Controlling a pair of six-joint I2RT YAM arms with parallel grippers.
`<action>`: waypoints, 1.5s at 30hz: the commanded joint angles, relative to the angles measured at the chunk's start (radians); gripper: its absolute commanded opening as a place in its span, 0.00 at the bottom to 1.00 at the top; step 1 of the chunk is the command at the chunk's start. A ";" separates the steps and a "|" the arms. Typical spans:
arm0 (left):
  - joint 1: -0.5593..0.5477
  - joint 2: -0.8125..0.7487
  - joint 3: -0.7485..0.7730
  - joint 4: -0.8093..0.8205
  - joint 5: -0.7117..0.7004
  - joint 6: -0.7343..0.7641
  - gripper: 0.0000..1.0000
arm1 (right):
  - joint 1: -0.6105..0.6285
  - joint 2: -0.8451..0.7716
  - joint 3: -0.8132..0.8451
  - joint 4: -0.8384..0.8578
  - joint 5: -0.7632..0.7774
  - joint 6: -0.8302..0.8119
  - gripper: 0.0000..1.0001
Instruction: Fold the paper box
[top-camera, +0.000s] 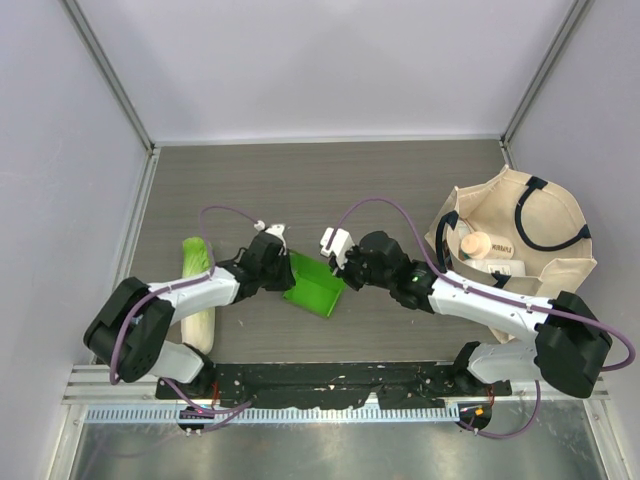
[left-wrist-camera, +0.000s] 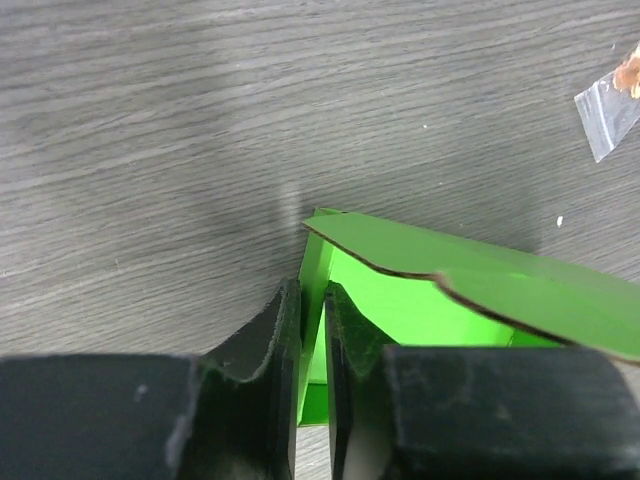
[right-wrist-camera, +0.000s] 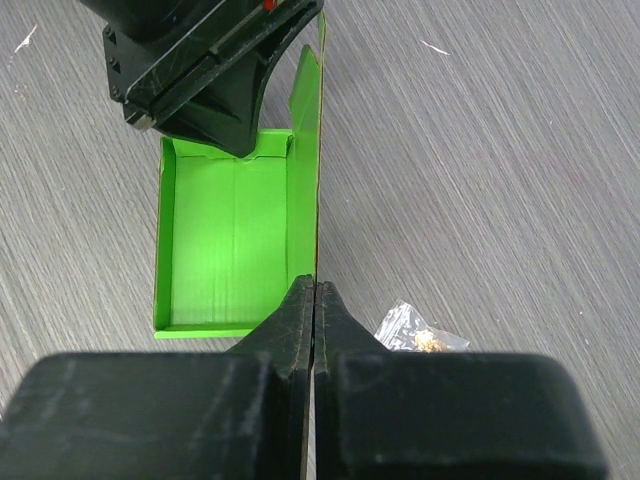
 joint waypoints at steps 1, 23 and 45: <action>-0.064 0.021 0.024 -0.034 -0.157 0.040 0.12 | -0.003 -0.002 0.012 0.057 -0.015 0.024 0.01; -0.227 0.078 0.050 -0.131 -0.432 -0.085 0.00 | -0.003 -0.283 -0.152 -0.297 0.418 1.183 0.70; -0.262 0.099 0.096 -0.242 -0.512 -0.184 0.00 | 0.232 0.176 -0.048 0.003 0.786 1.268 0.54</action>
